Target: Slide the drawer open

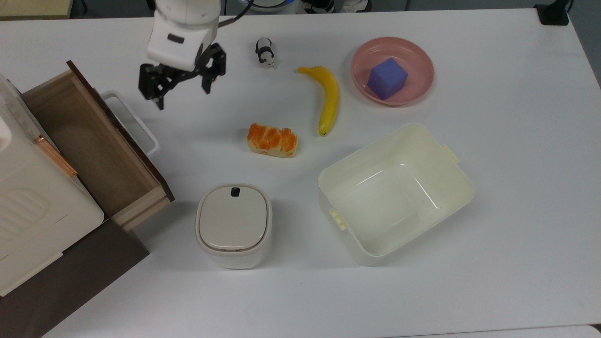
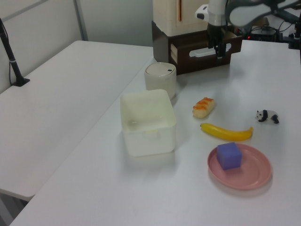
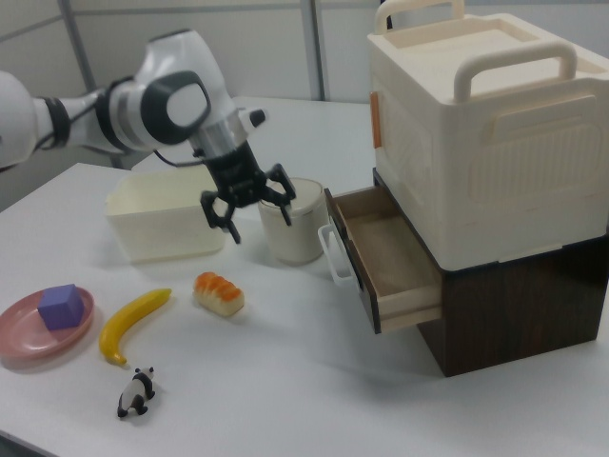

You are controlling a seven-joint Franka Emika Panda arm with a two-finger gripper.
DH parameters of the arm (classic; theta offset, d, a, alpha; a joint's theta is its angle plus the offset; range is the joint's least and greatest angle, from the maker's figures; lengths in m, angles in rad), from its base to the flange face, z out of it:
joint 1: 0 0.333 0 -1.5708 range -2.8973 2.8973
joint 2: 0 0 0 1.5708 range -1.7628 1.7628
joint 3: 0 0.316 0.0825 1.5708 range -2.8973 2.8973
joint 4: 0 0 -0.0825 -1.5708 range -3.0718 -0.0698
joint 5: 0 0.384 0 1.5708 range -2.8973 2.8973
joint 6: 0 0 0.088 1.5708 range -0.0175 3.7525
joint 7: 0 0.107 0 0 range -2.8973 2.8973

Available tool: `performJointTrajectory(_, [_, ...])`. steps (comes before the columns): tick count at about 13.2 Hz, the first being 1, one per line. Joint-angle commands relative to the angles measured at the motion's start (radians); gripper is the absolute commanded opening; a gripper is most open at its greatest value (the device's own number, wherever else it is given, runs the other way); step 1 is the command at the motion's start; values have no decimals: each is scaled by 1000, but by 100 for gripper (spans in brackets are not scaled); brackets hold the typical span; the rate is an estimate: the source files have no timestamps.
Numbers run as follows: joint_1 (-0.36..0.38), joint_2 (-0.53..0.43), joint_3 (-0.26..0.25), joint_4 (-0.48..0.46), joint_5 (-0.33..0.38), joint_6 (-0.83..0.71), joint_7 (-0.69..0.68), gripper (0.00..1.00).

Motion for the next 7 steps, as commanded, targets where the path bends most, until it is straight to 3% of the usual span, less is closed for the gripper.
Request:
performJointTrajectory(1, [34,-23,-3,83,78,-175,37,100])
performJointTrajectory(7, [106,-52,-3,113,92,-258,356,100])
